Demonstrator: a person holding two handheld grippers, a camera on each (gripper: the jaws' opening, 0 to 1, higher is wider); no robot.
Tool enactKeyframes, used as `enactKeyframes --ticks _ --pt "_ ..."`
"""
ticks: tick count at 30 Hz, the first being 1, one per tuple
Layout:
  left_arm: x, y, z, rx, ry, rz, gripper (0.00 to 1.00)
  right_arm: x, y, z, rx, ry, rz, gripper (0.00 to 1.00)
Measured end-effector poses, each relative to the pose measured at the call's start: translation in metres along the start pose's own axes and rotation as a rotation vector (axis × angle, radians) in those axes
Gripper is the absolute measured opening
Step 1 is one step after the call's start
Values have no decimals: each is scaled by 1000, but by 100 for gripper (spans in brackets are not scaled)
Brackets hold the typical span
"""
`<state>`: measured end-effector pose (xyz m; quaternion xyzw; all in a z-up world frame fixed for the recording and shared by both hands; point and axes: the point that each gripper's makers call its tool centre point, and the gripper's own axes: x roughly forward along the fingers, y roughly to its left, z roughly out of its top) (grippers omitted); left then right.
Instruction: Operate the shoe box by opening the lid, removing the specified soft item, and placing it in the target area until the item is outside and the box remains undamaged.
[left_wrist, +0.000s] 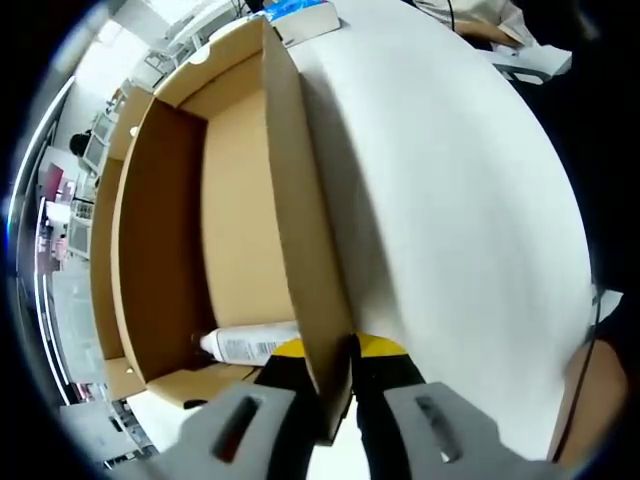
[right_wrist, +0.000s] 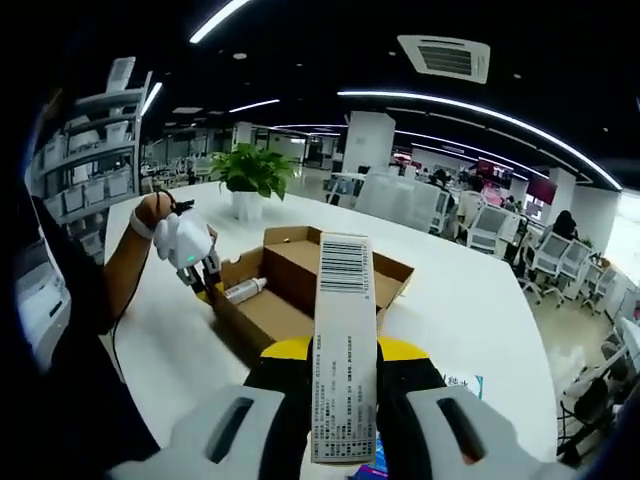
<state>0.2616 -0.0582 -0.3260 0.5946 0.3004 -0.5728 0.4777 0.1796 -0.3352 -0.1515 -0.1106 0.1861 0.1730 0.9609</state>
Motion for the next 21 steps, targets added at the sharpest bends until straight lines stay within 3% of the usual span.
enactKeyframes --ticks 21 --pt "0 0 0 -8 -1 0 9 -47 -24 -47 103 49 -106 21"
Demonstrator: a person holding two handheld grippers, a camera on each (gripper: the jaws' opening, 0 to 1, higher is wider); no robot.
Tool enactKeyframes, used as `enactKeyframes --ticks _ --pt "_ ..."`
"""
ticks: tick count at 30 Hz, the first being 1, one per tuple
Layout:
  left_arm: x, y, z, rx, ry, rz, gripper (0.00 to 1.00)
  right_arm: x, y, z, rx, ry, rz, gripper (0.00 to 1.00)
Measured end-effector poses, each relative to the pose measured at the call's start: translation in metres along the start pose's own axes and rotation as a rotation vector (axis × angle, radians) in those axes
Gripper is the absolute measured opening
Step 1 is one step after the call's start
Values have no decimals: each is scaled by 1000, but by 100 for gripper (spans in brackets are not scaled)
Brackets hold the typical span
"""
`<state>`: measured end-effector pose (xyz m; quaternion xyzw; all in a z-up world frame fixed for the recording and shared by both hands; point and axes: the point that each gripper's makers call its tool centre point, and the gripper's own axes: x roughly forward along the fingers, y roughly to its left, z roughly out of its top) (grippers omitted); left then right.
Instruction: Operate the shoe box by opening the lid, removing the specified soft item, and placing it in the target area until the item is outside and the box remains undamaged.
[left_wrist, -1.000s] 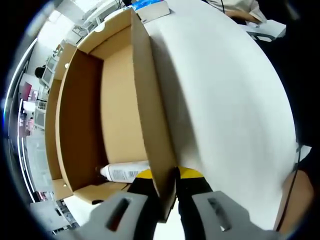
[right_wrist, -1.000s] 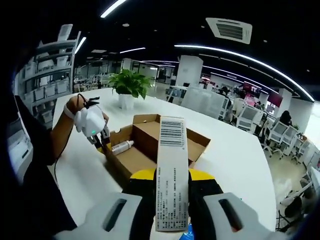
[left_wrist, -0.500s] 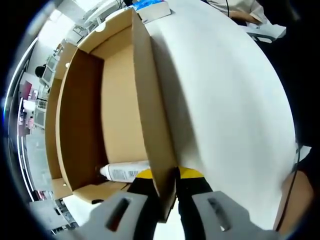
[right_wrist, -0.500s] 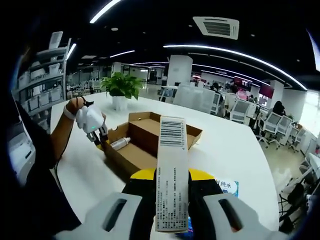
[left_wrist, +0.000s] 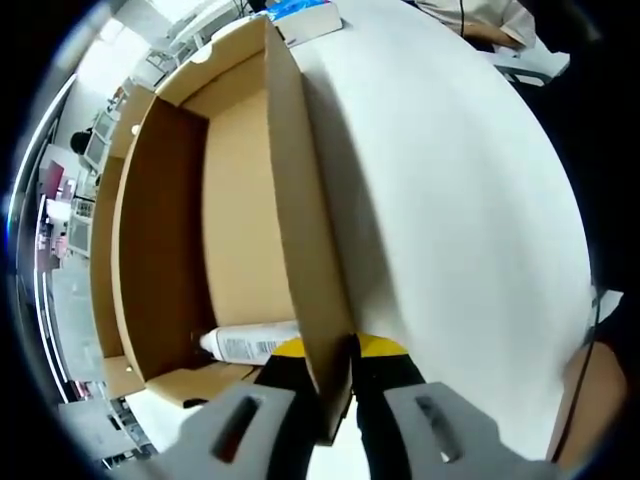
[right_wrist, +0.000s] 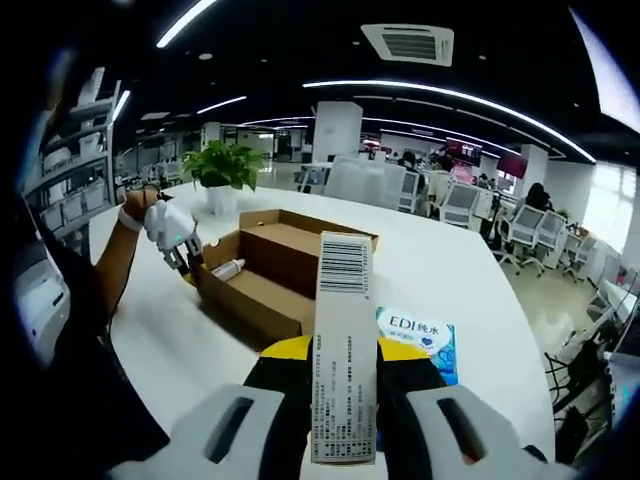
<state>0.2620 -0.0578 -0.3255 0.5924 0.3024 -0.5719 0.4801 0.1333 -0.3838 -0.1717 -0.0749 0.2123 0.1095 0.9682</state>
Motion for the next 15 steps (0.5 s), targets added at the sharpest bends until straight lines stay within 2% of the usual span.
enactKeyframes --ticks 15 --pt "-1 0 0 4 -1 2 9 -13 -6 -19 38 16 -31 21"
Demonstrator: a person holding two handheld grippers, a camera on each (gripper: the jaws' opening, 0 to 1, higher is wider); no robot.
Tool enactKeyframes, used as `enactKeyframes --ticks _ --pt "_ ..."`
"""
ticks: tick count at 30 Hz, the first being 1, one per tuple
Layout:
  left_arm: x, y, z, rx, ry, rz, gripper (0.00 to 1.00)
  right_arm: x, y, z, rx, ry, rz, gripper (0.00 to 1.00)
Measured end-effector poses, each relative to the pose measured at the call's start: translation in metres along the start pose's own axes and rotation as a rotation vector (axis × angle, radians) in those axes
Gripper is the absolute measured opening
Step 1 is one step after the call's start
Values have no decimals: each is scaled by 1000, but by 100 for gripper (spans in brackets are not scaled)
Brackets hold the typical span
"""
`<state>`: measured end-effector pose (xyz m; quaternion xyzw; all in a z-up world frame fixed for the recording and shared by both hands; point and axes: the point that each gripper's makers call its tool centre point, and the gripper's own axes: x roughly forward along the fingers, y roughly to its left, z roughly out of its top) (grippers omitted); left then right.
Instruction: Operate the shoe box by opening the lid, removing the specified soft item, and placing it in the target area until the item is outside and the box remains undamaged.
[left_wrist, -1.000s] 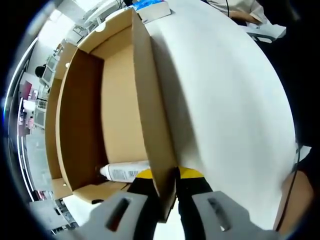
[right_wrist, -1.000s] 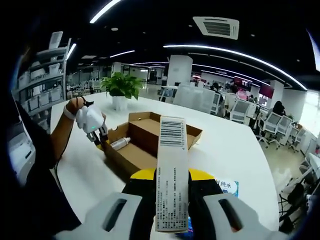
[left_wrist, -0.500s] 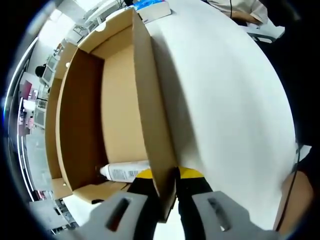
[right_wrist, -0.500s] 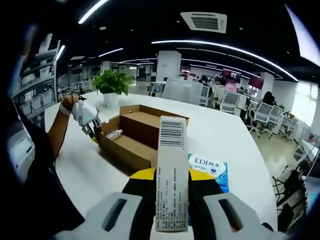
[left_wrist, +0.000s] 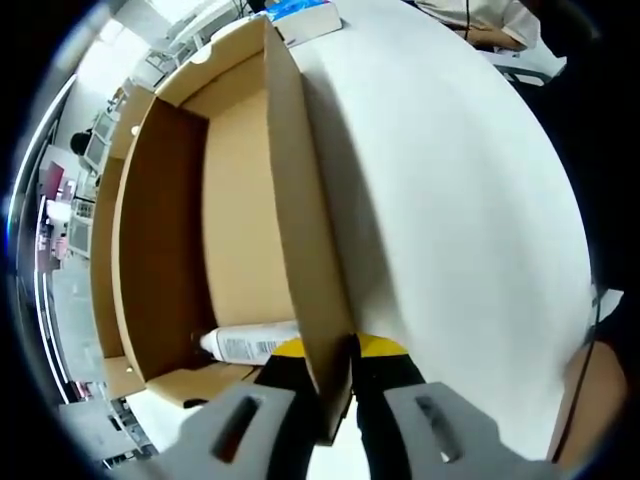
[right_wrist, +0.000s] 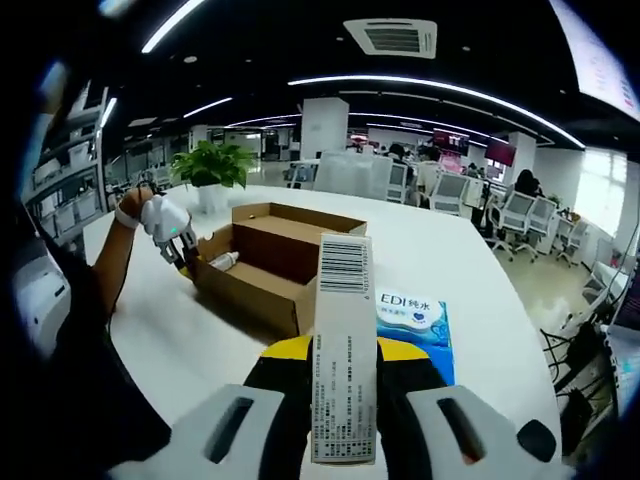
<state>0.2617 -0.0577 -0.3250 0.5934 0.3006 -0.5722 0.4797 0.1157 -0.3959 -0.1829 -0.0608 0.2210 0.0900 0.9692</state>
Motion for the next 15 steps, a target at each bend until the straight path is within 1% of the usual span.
enactKeyframes --ticks 15 --pt "0 0 0 2 -1 0 10 -7 -10 -28 51 33 -21 21"
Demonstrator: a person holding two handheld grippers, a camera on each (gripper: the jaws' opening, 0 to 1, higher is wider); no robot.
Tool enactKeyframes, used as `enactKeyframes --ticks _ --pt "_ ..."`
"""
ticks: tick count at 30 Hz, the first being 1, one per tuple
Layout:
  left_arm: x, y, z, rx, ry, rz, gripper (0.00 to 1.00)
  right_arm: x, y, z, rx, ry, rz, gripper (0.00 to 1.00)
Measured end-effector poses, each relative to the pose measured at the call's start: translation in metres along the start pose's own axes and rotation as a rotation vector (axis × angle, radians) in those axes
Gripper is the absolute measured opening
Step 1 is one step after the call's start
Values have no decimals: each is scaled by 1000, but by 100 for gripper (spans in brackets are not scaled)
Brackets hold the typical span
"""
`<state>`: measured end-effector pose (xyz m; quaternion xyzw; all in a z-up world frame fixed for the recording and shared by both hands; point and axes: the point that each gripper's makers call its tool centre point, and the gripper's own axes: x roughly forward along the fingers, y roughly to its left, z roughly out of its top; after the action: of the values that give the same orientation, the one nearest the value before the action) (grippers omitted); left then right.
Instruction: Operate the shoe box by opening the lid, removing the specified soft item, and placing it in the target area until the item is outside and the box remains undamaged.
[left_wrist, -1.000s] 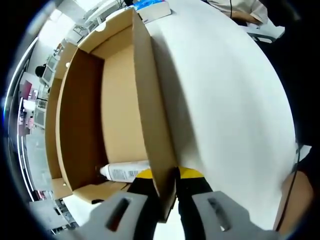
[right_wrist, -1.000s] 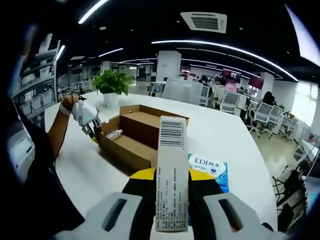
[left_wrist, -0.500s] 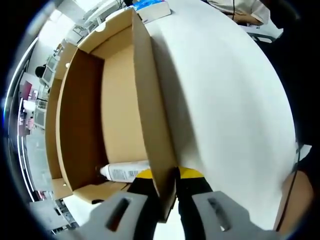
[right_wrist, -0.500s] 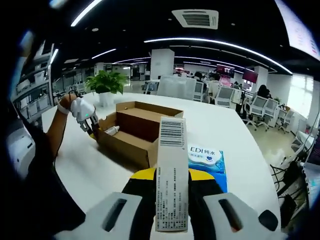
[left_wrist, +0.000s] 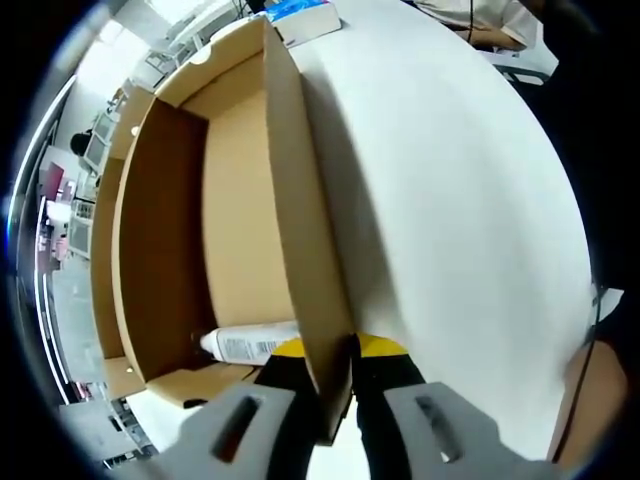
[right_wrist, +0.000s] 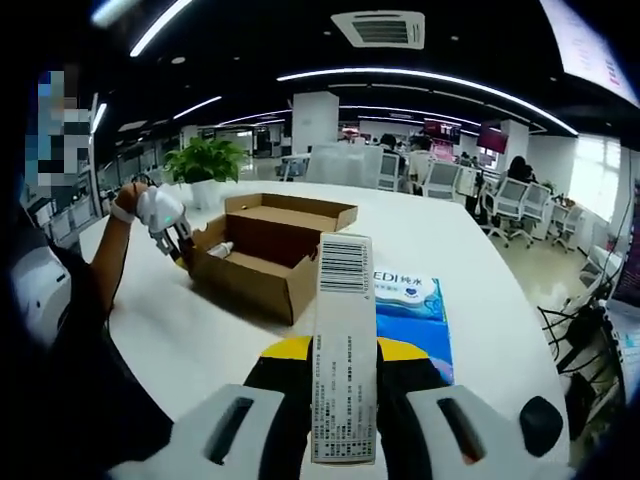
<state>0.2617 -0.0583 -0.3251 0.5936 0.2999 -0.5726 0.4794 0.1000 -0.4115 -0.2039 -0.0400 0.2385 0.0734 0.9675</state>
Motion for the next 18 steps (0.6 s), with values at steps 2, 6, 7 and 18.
enactKeyframes --ticks 2,6,7,18 --pt "0 0 0 0 -1 -1 10 -1 -2 -4 10 3 -4 21" --pt "0 0 0 1 0 -1 10 -3 -4 -17 28 21 -10 21" --pt "0 0 0 1 -1 -1 10 -3 -5 -21 34 31 -12 21" --pt "0 0 -1 0 1 0 10 -9 -8 -48 111 40 -33 21"
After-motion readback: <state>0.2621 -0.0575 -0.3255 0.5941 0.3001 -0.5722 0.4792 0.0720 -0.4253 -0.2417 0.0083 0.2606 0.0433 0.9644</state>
